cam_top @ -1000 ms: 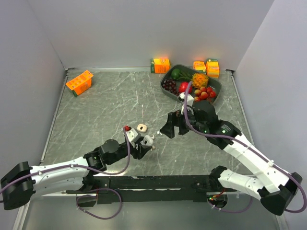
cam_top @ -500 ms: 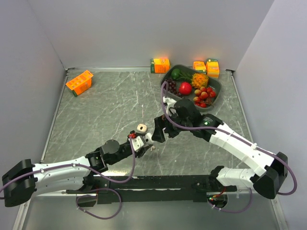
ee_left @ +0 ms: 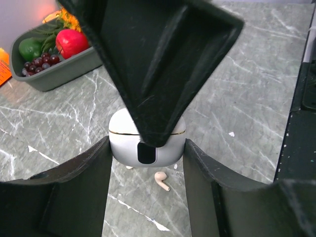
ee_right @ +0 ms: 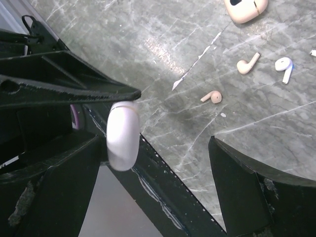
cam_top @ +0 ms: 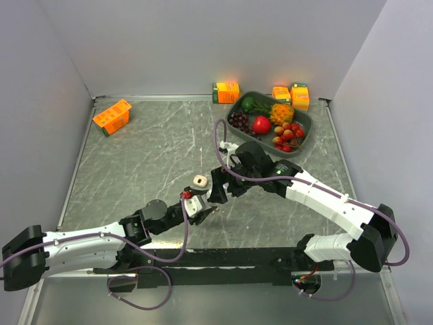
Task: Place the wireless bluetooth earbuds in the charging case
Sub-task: Open the charging case.
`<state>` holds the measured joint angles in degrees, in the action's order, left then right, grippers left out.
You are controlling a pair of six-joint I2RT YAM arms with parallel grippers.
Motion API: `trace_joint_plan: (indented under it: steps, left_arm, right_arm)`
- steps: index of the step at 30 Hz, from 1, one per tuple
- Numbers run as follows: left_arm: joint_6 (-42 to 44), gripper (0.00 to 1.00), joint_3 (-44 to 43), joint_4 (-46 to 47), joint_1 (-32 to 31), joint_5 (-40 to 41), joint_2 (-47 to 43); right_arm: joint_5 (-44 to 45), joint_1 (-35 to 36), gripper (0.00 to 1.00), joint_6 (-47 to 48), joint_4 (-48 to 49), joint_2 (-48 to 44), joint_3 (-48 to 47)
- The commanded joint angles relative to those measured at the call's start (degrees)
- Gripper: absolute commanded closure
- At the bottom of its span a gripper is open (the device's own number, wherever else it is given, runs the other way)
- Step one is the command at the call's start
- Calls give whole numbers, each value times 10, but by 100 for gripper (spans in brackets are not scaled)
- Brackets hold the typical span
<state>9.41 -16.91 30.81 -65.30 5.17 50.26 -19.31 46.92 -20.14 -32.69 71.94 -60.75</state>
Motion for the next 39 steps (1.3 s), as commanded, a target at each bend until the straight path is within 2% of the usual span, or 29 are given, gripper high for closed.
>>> trace_joint_plan:
  steps: [1,33,39]
  left_arm:
    - [7,99,-20,17,-10,12,-17]
    - [13,99,-6,-7,-35,67,-60]
    - [3,99,-7,-25,-38,90,-75]
  right_arm:
    - [12,3,5,-9,23,-10,-18]
    - [20,-36,4,-3,5,-58,-4]
    - [28,-88,4,-17,19,-94,15]
